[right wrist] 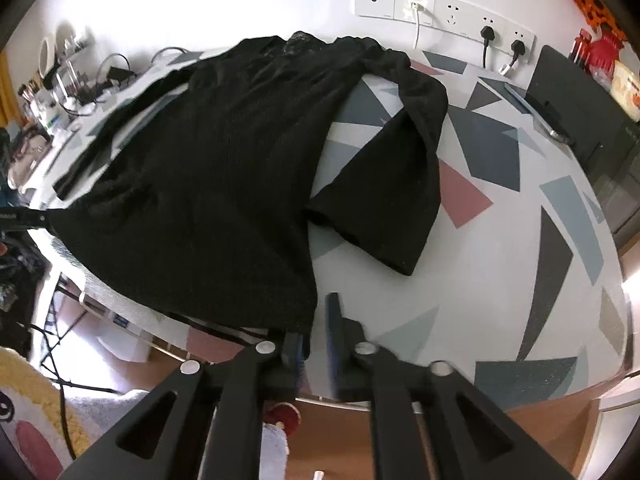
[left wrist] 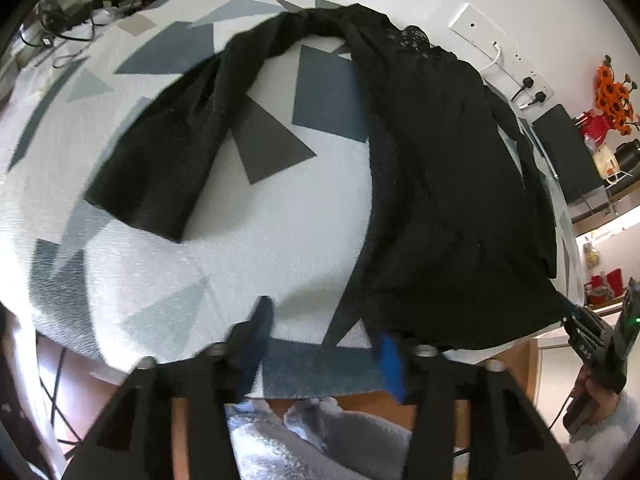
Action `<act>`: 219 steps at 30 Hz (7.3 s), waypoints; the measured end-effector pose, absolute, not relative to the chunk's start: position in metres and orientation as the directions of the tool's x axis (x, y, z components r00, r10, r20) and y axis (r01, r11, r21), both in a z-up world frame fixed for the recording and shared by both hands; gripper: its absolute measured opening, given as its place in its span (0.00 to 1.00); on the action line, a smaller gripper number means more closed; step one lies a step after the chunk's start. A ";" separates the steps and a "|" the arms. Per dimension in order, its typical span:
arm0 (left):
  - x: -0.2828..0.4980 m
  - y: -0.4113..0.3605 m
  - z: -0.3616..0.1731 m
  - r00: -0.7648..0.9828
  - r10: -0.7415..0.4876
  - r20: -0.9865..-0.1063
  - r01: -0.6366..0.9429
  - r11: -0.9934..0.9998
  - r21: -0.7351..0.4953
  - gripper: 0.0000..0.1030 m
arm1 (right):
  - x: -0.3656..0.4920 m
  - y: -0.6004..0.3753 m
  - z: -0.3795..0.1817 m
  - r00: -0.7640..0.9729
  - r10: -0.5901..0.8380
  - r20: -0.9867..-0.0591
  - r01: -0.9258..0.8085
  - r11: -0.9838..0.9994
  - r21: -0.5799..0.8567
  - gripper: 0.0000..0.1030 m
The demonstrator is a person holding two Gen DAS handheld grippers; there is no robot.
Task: Fold clothes
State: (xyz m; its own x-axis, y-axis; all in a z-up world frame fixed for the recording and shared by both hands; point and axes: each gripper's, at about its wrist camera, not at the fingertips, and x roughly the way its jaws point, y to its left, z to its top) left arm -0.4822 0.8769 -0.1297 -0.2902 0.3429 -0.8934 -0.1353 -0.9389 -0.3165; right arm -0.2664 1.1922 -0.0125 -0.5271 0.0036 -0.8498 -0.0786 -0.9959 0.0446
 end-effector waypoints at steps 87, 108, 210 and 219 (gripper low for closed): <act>-0.703 1.021 -0.096 -0.094 0.562 -0.822 -0.589 -0.697 -0.409 0.80 | -0.351 1.313 -0.029 -0.494 0.088 -0.865 -0.507 -0.837 0.204 0.05; -0.703 0.962 -0.088 -0.144 0.697 -0.702 -0.561 -0.642 -0.522 0.80 | -0.358 1.319 0.071 -0.576 0.188 -0.796 -0.503 -0.849 0.164 0.67; -0.666 0.946 -0.099 0.051 0.802 -0.595 -0.505 -0.494 -0.708 0.02 | -0.493 1.299 0.003 -0.520 -0.165 -0.838 -0.177 -0.939 0.295 0.55; -0.649 0.921 -0.100 0.011 0.816 -0.578 -0.454 -0.511 -0.730 0.02 | -0.542 1.311 -0.003 -0.464 -0.116 -0.878 -0.209 -0.949 0.235 0.55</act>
State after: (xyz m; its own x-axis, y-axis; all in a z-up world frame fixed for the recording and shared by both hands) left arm -0.6494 0.9206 -0.1000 0.0112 0.8162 -0.5776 -0.4540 -0.5105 -0.7302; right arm -0.5419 1.3105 -0.0030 -0.4644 -0.1158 -0.8780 -0.2086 -0.9492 0.2355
